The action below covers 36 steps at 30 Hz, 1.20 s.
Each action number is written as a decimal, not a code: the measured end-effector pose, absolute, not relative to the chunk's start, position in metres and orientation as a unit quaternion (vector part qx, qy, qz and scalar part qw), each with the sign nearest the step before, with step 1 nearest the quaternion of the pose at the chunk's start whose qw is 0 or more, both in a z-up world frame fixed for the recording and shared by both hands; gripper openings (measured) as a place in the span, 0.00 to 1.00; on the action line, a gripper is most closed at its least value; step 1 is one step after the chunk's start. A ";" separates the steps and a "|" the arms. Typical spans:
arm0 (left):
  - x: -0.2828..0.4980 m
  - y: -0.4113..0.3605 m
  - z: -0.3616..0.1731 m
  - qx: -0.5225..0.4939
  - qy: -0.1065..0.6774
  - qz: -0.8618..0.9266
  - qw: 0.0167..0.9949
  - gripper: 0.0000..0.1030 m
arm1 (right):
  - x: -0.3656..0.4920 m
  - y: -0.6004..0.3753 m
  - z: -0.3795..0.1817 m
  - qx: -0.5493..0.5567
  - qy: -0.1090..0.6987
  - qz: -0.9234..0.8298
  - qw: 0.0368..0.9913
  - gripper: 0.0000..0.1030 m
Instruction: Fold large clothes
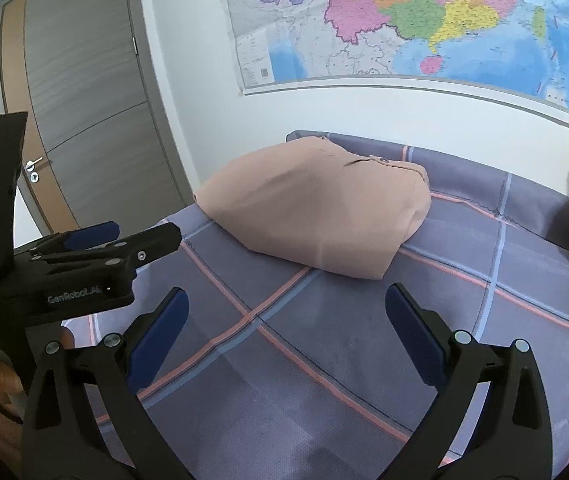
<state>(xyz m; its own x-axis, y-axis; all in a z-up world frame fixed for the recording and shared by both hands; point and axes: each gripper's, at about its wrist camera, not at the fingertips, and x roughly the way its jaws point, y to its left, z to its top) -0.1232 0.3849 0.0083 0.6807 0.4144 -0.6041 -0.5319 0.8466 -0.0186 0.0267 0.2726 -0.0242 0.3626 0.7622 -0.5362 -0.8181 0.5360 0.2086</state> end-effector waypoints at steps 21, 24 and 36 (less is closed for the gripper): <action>-0.122 0.377 0.006 -0.084 0.310 0.256 0.912 0.93 | 0.027 0.264 -0.024 -0.038 0.300 0.477 0.825 0.94; -0.122 0.377 0.006 -0.083 0.312 0.255 0.911 0.93 | 0.027 0.264 -0.024 -0.038 0.300 0.474 0.827 0.94; -0.120 0.380 0.005 -0.084 0.315 0.255 0.910 0.93 | 0.027 0.265 -0.023 -0.037 0.304 0.476 0.824 0.94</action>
<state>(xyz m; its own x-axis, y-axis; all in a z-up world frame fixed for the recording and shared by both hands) -0.1205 0.3805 0.0052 0.6710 0.4110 -0.6171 -0.5173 0.8558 0.0074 0.0274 0.2648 -0.0234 0.3608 0.7623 -0.5374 -0.8079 0.5433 0.2284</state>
